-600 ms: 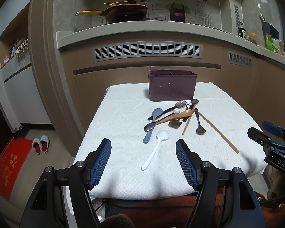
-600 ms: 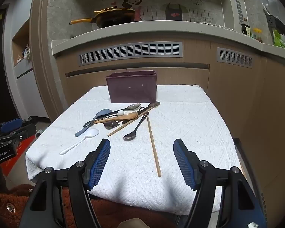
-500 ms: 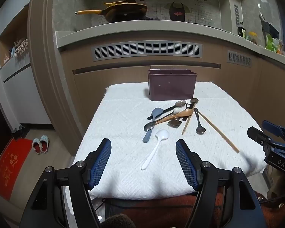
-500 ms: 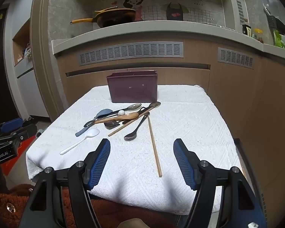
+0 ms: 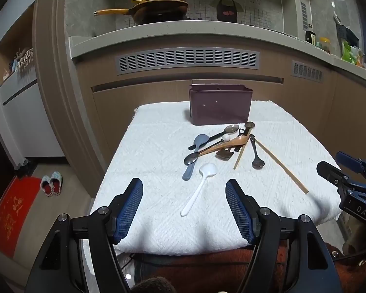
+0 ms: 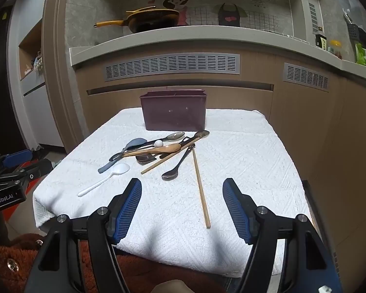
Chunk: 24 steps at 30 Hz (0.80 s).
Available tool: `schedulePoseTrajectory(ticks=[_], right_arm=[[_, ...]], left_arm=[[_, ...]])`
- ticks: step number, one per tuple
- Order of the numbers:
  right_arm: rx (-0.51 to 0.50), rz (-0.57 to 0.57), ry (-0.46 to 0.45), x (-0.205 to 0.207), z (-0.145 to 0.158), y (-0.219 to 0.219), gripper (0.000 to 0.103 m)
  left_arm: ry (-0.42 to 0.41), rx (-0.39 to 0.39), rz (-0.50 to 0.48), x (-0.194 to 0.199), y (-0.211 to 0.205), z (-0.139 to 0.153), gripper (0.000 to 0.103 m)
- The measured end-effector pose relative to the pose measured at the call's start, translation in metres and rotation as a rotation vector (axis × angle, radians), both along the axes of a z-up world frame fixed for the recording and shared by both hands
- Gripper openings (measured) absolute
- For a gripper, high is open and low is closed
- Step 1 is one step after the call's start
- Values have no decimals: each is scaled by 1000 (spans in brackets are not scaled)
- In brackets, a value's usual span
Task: Organize utensils
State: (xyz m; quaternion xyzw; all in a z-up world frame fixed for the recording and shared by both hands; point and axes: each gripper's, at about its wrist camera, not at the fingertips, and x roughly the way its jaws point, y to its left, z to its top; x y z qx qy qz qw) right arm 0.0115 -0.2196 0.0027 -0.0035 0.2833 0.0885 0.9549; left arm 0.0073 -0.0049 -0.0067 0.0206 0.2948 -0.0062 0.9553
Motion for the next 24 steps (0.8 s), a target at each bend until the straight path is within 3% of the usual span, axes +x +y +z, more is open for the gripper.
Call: schedulePoseTrajectory(ticks=[24], right_arm=[[5, -1, 14, 4, -4, -2, 66]], left_arm=[[15, 0, -1, 4, 0, -6, 71]])
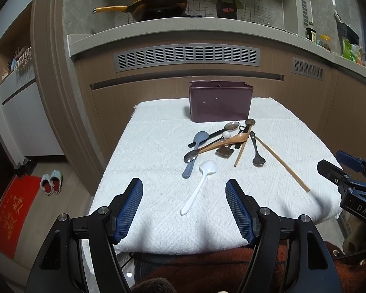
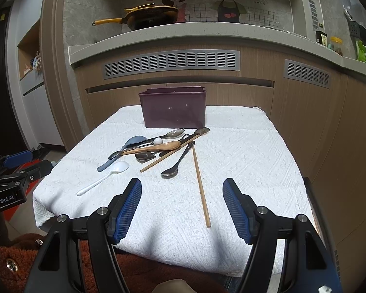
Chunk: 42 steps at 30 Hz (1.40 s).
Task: Organize utensils
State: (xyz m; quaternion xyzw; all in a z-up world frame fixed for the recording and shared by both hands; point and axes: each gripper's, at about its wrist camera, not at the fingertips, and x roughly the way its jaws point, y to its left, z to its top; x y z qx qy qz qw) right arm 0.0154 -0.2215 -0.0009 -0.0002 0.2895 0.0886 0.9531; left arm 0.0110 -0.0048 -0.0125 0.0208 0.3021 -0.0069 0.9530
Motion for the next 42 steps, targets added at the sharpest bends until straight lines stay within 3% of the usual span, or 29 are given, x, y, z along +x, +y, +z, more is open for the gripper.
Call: schedulePoseTrajectory(ticks=[42], right_arm=[[0, 0, 10, 0, -2, 0, 66]], left_arm=[[8, 1, -2, -5, -1, -6, 71]])
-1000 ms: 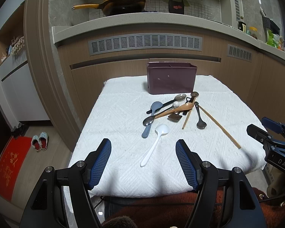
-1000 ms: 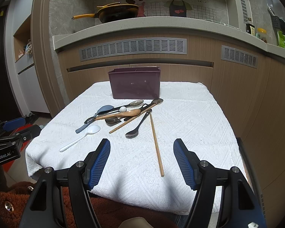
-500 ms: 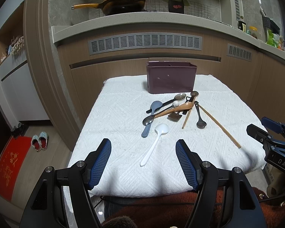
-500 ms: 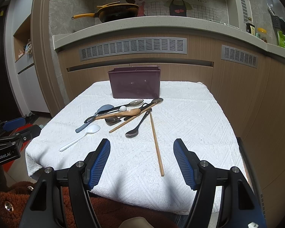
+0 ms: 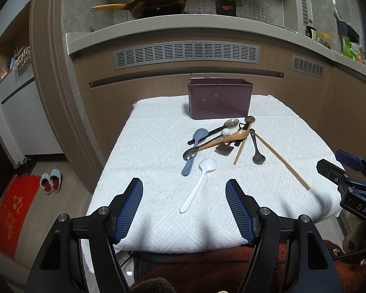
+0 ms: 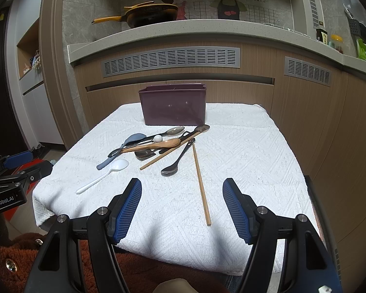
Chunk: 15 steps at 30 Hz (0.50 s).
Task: Organize utensils
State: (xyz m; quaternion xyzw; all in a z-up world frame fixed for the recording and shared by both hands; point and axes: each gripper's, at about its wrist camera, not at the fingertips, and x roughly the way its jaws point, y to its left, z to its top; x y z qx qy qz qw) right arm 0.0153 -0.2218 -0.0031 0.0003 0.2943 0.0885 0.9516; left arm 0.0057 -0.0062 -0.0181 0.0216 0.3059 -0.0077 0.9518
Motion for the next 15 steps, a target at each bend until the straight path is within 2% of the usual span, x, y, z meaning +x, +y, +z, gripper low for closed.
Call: schedulePoseTrajectory(ticks=[9, 15], right_arm=[[-14, 6, 21, 5, -4, 3, 64], [-2, 47, 79, 17, -10, 8, 62]], left_arm=[[65, -13, -35, 17, 1, -4, 71], [110, -82, -93, 39, 11, -6, 71]])
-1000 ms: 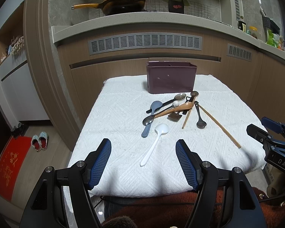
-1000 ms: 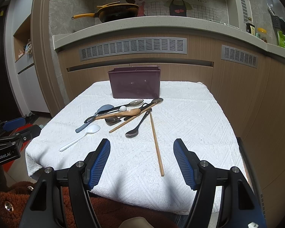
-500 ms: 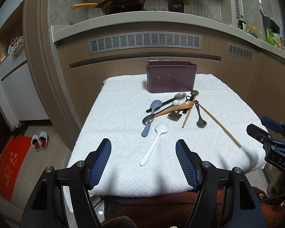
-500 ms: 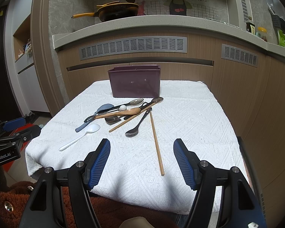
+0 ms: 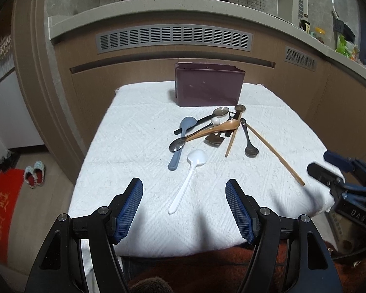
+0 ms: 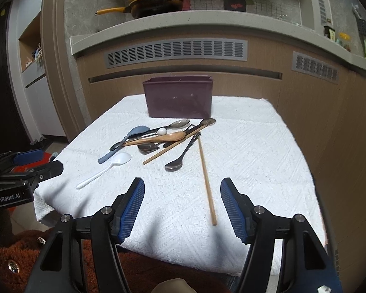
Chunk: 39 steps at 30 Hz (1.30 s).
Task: Organize utensils
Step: 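Grasp the white plastic spoon with the left tool while the right tool grasps a wooden chopstick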
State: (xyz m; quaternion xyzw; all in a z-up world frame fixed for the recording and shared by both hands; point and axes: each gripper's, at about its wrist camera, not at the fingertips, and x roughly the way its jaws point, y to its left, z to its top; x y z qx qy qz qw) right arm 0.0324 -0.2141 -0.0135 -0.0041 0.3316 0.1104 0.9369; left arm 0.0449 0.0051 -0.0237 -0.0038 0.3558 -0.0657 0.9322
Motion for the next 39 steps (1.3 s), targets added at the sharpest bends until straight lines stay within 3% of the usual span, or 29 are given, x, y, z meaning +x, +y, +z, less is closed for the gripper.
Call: schedulePoseTrajectory(ticks=[5, 10, 12, 16, 23, 26, 30, 32, 35, 39], right_arm=[[16, 46, 79, 12, -11, 4, 62], [35, 53, 152, 35, -22, -1, 61], [8, 30, 153, 46, -23, -6, 54], [-23, -39, 123, 70, -18, -21, 53], [-105, -48, 42, 79, -7, -27, 53], [-107, -40, 57, 85, -12, -28, 53], [-91, -8, 95, 101, -18, -27, 51], [-73, 16, 117, 111, -21, -26, 43], [-71, 50, 180, 135, -30, -19, 30], [-40, 99, 269, 168, -44, -7, 24]], left_arm=[[20, -39, -26, 29, 10, -4, 71], [72, 36, -84, 62, 4, -14, 71], [99, 42, -125, 73, -2, -19, 70], [199, -7, -254, 99, -17, -32, 61], [254, 53, -337, 131, -36, -46, 57], [290, 69, -353, 139, -36, -54, 50], [336, 33, -346, 151, -34, -64, 43], [318, 32, -330, 151, -35, -64, 35], [297, -5, -297, 152, -31, -64, 35], [241, -99, -252, 151, -16, -49, 35]])
